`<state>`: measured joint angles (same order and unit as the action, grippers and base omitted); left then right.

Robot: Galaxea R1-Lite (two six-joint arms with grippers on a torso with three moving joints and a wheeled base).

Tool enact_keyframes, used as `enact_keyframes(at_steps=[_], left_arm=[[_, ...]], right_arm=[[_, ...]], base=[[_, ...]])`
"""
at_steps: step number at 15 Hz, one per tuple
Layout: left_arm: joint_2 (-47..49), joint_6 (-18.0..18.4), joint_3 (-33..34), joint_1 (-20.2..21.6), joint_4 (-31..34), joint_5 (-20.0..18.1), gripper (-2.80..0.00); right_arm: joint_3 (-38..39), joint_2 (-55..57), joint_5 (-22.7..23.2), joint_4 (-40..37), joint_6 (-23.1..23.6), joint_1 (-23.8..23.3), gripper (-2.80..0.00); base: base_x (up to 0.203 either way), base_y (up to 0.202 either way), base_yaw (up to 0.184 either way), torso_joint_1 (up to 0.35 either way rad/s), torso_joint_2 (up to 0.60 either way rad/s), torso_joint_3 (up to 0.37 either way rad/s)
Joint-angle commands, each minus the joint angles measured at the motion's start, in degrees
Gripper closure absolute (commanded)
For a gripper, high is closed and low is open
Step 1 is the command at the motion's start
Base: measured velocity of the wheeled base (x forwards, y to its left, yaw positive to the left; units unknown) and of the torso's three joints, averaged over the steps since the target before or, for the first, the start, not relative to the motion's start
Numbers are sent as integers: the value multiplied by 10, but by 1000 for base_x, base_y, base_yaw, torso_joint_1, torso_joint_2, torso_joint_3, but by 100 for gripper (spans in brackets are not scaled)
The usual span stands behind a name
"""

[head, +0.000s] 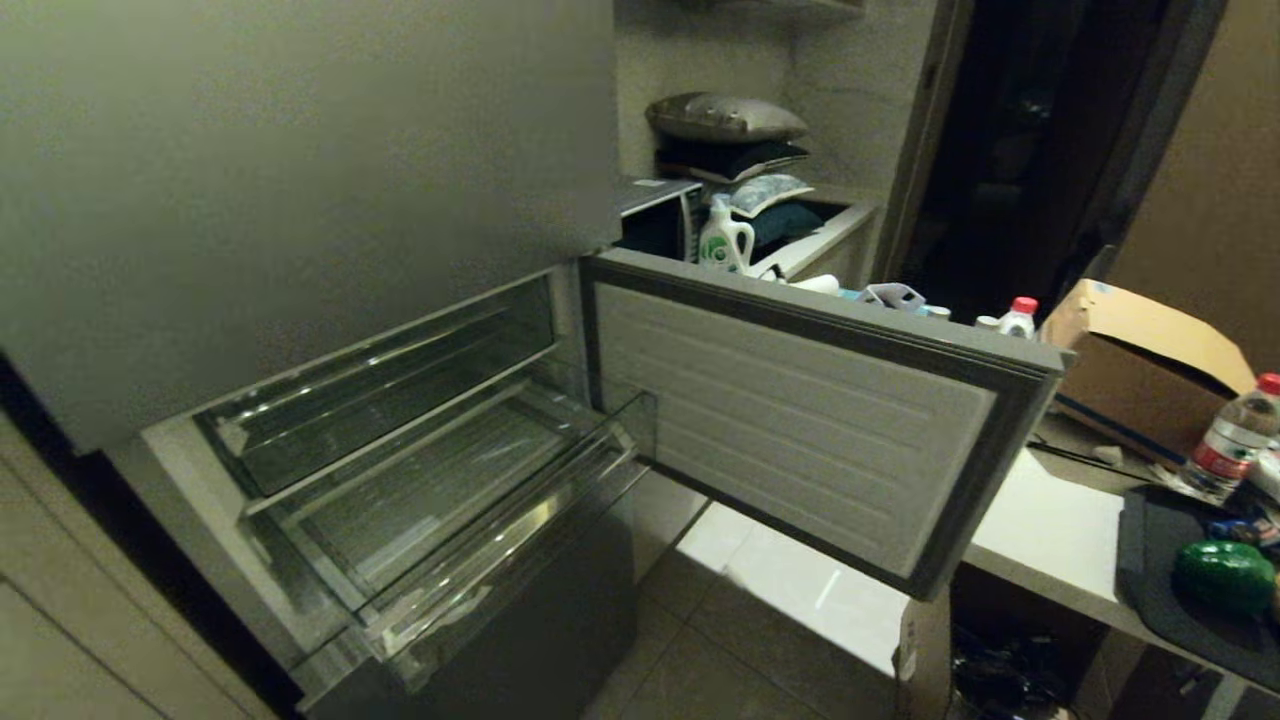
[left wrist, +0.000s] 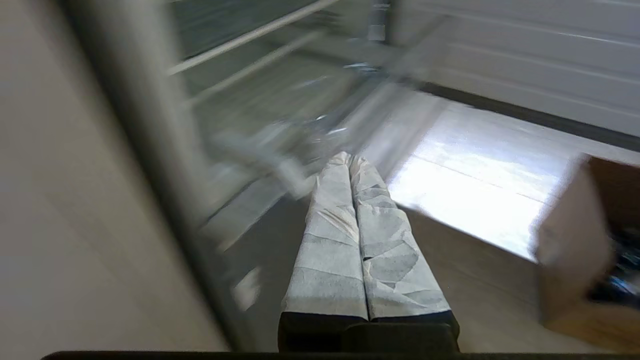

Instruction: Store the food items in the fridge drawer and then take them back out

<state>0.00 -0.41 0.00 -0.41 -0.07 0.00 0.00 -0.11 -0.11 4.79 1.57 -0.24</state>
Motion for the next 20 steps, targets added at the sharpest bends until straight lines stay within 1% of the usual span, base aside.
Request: enact_keyframes(at_steps=[1,2,5,20], left_arm=[[0,0,0,0,0,0,0],[0,0,0,-1,0,0,0],[0,0,0,0,0,0,0],[0,0,0,0,0,0,0]], right_arm=[[18,0,0,0,0,0,0],[18,0,0,0,-1,0,0],[18,0,-7,1,-26,0,0],[18,4,-7,1,-28,0,0]], base=[[1,-11,176,3,3,-2],[0,-6,175,2,2,6],[0,-8,180,1,1,3],[2,-7,173,2,3,2]])
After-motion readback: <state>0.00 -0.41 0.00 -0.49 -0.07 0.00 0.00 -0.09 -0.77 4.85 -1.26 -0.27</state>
